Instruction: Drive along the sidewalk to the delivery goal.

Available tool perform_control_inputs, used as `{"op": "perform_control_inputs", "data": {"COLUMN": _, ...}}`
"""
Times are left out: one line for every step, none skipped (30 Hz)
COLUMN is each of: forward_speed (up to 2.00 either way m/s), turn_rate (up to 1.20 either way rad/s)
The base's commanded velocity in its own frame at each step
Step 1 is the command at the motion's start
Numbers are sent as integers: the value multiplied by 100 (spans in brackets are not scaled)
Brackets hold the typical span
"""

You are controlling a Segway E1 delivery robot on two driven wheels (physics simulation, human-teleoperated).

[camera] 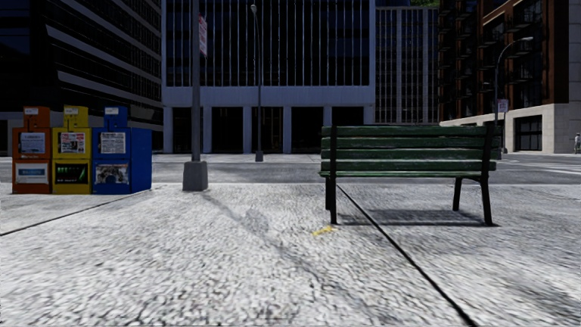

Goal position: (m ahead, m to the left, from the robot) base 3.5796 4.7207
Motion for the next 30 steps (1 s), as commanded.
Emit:
{"op": "perform_control_inputs", "data": {"forward_speed": 200, "turn_rate": 0}}
{"op": "perform_control_inputs", "data": {"forward_speed": 200, "turn_rate": 0}}
{"op": "perform_control_inputs", "data": {"forward_speed": 200, "turn_rate": 4}}
{"op": "perform_control_inputs", "data": {"forward_speed": 200, "turn_rate": 30}}
{"op": "perform_control_inputs", "data": {"forward_speed": 200, "turn_rate": 59}}
{"op": "perform_control_inputs", "data": {"forward_speed": 200, "turn_rate": 59}}
{"op": "perform_control_inputs", "data": {"forward_speed": 200, "turn_rate": 80}}
{"op": "perform_control_inputs", "data": {"forward_speed": 200, "turn_rate": 100}}
{"op": "perform_control_inputs", "data": {"forward_speed": 200, "turn_rate": 120}}
{"op": "perform_control_inputs", "data": {"forward_speed": 200, "turn_rate": 120}}
{"op": "perform_control_inputs", "data": {"forward_speed": 200, "turn_rate": 120}}
{"op": "perform_control_inputs", "data": {"forward_speed": 200, "turn_rate": 120}}
{"op": "perform_control_inputs", "data": {"forward_speed": 200, "turn_rate": 120}}
{"op": "perform_control_inputs", "data": {"forward_speed": 200, "turn_rate": 120}}
{"op": "perform_control_inputs", "data": {"forward_speed": 200, "turn_rate": 120}}
{"op": "perform_control_inputs", "data": {"forward_speed": 200, "turn_rate": 120}}
{"op": "perform_control_inputs", "data": {"forward_speed": 200, "turn_rate": 120}}
{"op": "perform_control_inputs", "data": {"forward_speed": 200, "turn_rate": 120}}
{"op": "perform_control_inputs", "data": {"forward_speed": 200, "turn_rate": 120}}
{"op": "perform_control_inputs", "data": {"forward_speed": 200, "turn_rate": 120}}
{"op": "perform_control_inputs", "data": {"forward_speed": 200, "turn_rate": 120}}
{"op": "perform_control_inputs", "data": {"forward_speed": 200, "turn_rate": 120}}
{"op": "perform_control_inputs", "data": {"forward_speed": 200, "turn_rate": 120}}
{"op": "perform_control_inputs", "data": {"forward_speed": 200, "turn_rate": 120}}
{"op": "perform_control_inputs", "data": {"forward_speed": 200, "turn_rate": 120}}
{"op": "perform_control_inputs", "data": {"forward_speed": 200, "turn_rate": 120}}
{"op": "perform_control_inputs", "data": {"forward_speed": 200, "turn_rate": 120}}
{"op": "perform_control_inputs", "data": {"forward_speed": 200, "turn_rate": 120}}
{"op": "perform_control_inputs", "data": {"forward_speed": 200, "turn_rate": 120}}
{"op": "perform_control_inputs", "data": {"forward_speed": 200, "turn_rate": 120}}
